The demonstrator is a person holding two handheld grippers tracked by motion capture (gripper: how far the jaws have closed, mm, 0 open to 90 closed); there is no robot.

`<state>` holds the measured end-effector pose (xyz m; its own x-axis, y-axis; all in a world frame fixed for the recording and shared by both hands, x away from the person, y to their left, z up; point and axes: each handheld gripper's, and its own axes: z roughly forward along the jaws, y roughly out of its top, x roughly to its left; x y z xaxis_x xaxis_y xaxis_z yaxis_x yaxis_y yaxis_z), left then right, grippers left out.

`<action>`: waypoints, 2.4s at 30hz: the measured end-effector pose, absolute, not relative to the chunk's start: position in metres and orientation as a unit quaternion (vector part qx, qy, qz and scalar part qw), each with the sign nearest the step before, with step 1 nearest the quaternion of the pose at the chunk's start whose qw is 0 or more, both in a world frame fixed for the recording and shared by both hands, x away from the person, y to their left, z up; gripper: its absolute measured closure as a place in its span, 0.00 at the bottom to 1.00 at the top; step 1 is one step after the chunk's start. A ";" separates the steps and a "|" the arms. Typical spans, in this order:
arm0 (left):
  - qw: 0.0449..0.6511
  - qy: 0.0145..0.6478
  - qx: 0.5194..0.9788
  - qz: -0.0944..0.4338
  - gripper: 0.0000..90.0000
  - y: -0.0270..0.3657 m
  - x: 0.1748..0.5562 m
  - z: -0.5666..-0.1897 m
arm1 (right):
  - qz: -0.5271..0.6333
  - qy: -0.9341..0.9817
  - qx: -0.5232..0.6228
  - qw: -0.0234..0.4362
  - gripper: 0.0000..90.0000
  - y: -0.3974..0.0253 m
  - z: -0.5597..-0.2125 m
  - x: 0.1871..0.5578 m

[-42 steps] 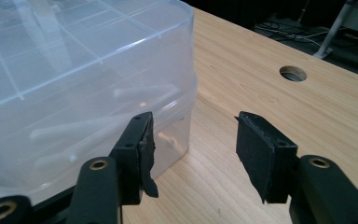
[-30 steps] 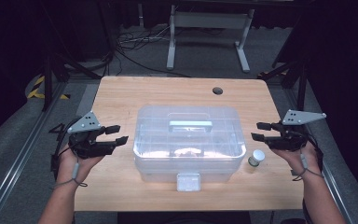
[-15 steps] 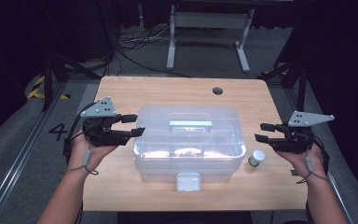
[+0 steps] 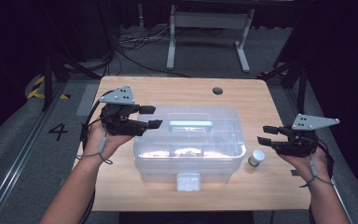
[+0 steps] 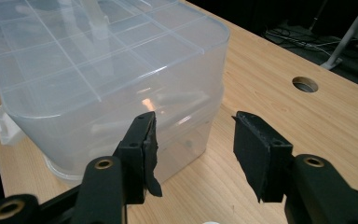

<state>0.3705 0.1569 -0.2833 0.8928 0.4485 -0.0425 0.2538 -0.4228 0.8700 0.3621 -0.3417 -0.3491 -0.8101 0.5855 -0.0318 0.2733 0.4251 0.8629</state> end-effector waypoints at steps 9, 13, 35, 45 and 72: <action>0.481 0.183 0.855 0.070 0.40 0.134 0.377 -0.284 | 0.468 0.829 0.257 0.169 0.55 -0.341 -0.348 0.356; 0.468 0.184 0.861 0.074 0.35 0.124 0.379 -0.287 | 0.464 0.831 0.257 0.169 0.55 -0.339 -0.348 0.355; 0.381 0.201 0.896 0.109 0.54 0.096 0.385 -0.302 | 0.454 0.838 0.246 0.177 0.55 -0.333 -0.348 0.349; 0.355 0.200 0.907 0.104 0.77 0.090 0.386 -0.306 | 0.452 0.841 0.240 0.178 0.55 -0.330 -0.350 0.348; 0.370 0.216 0.894 0.126 0.81 0.091 0.399 -0.294 | 0.456 0.837 0.240 0.186 0.56 -0.333 -0.343 0.333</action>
